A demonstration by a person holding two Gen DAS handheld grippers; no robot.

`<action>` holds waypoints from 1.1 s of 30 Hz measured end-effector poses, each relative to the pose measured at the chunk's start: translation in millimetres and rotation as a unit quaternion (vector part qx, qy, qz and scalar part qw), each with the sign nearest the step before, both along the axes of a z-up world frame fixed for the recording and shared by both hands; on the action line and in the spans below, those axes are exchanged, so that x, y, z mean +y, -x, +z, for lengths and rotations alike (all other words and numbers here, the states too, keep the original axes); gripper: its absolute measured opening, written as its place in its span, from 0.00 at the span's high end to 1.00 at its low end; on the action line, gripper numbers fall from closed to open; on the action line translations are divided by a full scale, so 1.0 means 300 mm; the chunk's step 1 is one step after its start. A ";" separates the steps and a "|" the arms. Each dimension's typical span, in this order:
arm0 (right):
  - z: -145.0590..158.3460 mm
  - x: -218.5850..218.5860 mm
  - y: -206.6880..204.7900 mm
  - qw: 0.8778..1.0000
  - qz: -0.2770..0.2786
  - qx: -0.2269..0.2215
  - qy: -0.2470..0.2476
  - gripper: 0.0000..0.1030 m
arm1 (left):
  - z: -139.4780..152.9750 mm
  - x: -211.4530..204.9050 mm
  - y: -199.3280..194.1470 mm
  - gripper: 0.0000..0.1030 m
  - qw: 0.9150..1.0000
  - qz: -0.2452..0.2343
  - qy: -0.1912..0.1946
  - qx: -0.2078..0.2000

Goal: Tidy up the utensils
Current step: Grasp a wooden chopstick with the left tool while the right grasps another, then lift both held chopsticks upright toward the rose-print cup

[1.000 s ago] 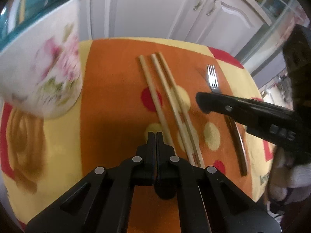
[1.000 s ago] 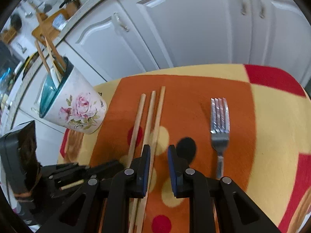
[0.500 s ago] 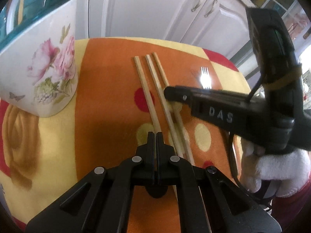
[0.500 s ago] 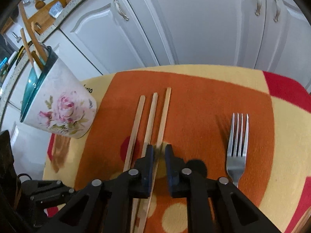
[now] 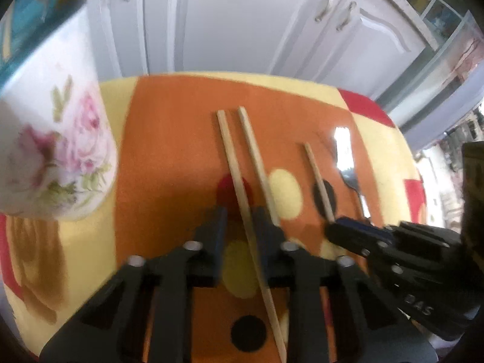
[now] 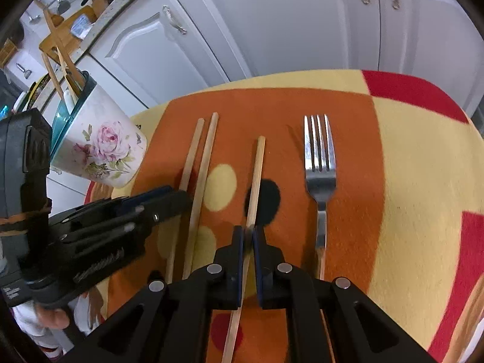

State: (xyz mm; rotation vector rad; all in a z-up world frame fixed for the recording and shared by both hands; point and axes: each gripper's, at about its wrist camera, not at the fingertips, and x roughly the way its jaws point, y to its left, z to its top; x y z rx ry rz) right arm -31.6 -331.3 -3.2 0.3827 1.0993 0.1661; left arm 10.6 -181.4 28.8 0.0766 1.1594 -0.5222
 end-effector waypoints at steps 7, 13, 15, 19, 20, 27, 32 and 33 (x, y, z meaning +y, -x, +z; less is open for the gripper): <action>0.016 -0.008 0.014 1.000 0.005 -0.006 -0.016 0.94 | -0.001 0.035 0.015 0.96 1.000 -0.012 0.019 0.021; 0.027 0.019 0.098 1.000 0.021 0.000 -0.018 0.94 | 0.023 0.139 0.136 0.96 0.999 -0.028 0.011 0.028; 0.018 0.040 0.119 0.999 0.029 0.008 -0.014 0.95 | 0.018 0.167 0.171 0.96 0.999 -0.032 0.006 0.035; 0.012 0.051 0.106 0.999 0.028 0.019 0.023 0.94 | 0.005 0.202 0.217 0.96 0.998 -0.037 0.001 0.047; 0.011 0.050 0.095 0.999 0.027 0.020 0.025 0.94 | 0.006 0.197 0.216 0.96 0.998 -0.039 -0.003 0.044; 0.010 0.053 -0.017 0.999 0.026 0.023 0.036 0.93 | 0.017 0.130 0.134 0.71 0.999 -0.029 -0.011 0.022; 0.014 0.042 -0.076 0.999 0.038 0.019 0.032 0.93 | 0.012 0.052 0.097 0.71 0.997 -0.052 -0.049 -0.006; 0.016 0.041 -0.078 0.998 0.041 0.017 0.032 0.94 | 0.010 0.046 0.098 0.73 0.997 -0.060 -0.056 -0.013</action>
